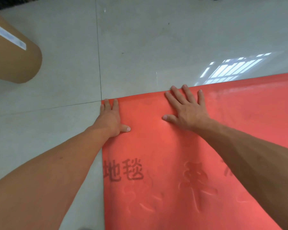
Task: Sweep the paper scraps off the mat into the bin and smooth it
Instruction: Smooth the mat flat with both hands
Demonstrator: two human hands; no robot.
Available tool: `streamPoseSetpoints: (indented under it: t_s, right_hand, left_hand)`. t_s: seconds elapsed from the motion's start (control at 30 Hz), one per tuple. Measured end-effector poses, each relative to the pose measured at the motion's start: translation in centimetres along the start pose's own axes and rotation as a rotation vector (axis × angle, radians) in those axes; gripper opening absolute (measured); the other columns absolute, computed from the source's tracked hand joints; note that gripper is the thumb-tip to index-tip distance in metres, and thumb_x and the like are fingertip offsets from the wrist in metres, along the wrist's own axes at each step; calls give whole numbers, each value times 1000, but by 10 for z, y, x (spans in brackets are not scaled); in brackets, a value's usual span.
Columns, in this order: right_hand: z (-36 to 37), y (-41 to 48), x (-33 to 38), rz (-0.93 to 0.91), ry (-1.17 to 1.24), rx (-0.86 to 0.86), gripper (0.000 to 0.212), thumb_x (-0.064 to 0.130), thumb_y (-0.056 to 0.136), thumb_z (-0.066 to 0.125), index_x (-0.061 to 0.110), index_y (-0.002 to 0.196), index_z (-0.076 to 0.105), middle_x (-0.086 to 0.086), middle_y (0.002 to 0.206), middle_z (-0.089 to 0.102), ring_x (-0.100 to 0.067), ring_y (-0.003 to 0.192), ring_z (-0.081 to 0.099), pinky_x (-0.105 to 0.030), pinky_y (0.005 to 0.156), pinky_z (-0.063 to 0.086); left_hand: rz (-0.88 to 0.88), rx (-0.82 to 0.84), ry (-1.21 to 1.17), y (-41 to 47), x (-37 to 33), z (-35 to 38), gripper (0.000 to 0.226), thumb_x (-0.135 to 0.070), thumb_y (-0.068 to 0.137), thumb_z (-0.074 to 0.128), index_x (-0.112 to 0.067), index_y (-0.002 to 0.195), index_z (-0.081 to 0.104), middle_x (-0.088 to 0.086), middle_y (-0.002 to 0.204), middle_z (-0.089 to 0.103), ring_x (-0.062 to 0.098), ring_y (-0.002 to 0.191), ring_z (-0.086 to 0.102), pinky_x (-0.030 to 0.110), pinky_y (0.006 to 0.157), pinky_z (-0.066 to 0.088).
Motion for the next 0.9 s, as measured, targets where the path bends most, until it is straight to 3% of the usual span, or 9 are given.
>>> streamPoseSetpoints:
  t_s: [0.1,0.23,0.33,0.43,0.53,0.67,0.8,0.9]
  right_hand:
    - [0,1,-2,-1,1,2,87,85,77,13,42,151,-7,14,161,-10,-20,148,-15,-63,112,-7]
    - [-3,3,0,1,37,23,87,83,80,23,43,152,-6,15,161,-11,-19,148,-17,-63,112,-9]
    - [-3,3,-1,-3,51,19,88,83,80,26,42,152,-4,15,161,-10,-20,148,-17,-63,111,-9]
    - [-3,3,-2,-10,58,19,88,82,80,27,42,152,-4,16,161,-10,-20,148,-17,-63,111,-10]
    - [-5,3,-2,-15,74,35,89,81,81,30,42,152,-5,16,161,-12,-20,148,-18,-62,111,-11]
    - [-9,1,0,-26,93,43,89,79,82,35,41,153,-1,15,162,-8,-19,149,-14,-61,112,-8]
    - [-18,0,-18,-53,48,63,85,78,84,33,40,153,2,17,162,-3,-16,149,-7,-54,117,-1]
    - [-23,-7,-54,9,28,58,80,81,81,29,49,150,5,23,160,1,-17,150,-5,-62,114,-2]
  left_hand:
    - [-6,-1,-17,0,1,0,128,-44,74,80,-19,154,-15,12,161,-23,28,150,-13,41,122,7]
    - [-2,-12,73,-3,-3,-4,126,-48,75,78,-15,155,-13,12,162,-18,30,150,-13,40,123,8]
    - [133,-37,196,-2,-31,-7,116,-37,79,74,-13,155,-10,5,163,-16,29,150,-13,42,122,13]
    - [173,6,91,-4,-69,-1,113,-37,77,69,-27,155,-12,3,163,-19,29,150,-13,52,120,16]
    - [158,25,48,-3,-86,4,112,-47,75,69,-46,150,-14,-7,162,-22,38,148,-15,65,112,21]
    - [210,63,148,0,-85,-2,112,-56,80,68,-37,153,-14,2,163,-20,45,147,-11,55,120,8]
    - [187,47,122,3,-79,2,113,-59,79,67,-40,151,-18,-2,162,-23,46,146,-13,59,118,14]
    - [195,52,116,1,-80,3,111,-57,82,66,-39,151,-18,-1,162,-23,46,146,-14,54,120,8]
Point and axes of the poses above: each hand's wrist, its own y-axis towards the middle knuckle, its own z-axis out of the palm, x = y × z, the point moved 6 cm from there along y, towards the middle knuckle
